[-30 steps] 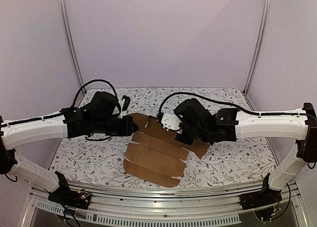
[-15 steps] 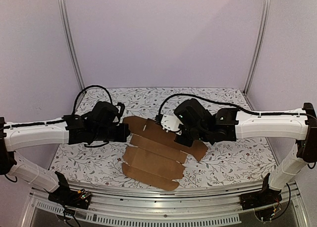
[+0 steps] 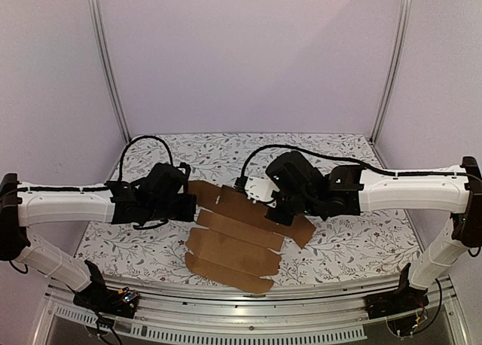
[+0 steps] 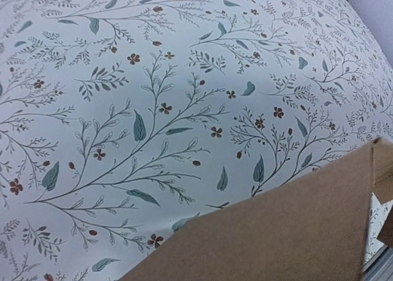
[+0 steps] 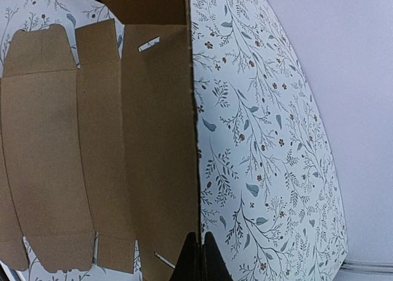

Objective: Fold the paper box

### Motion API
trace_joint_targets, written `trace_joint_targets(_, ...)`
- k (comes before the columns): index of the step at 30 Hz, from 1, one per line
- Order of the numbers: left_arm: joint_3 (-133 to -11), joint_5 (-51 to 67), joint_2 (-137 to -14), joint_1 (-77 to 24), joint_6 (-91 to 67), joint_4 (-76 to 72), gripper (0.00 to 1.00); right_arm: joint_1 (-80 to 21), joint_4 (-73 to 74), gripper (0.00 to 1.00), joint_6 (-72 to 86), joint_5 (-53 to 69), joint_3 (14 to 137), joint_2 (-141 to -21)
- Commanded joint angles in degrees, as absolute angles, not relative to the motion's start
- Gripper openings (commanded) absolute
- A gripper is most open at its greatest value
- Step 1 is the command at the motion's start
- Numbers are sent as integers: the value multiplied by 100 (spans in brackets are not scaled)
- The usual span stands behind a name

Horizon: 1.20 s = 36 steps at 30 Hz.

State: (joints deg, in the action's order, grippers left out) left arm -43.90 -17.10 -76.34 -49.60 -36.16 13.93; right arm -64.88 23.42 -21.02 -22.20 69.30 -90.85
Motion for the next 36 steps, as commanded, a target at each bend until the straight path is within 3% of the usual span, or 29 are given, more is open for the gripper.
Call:
trace_joint_targets(1,-4240,-1807,-7805,-4966,-3532,1246,0,-6516,2187,0,-1987,-2112,6867,-8886)
trace_joint_targets(24,-4105,-1234,-7911,-5010,-3685,1100,0,-6478,2314,0,-1477,-2190,7124,-8901)
trace_joint_targets(36,-4149,-2055,-6627,-5010,-3579,1812,0,-6461,2552,0,-1503,-2327,7144,-9035)
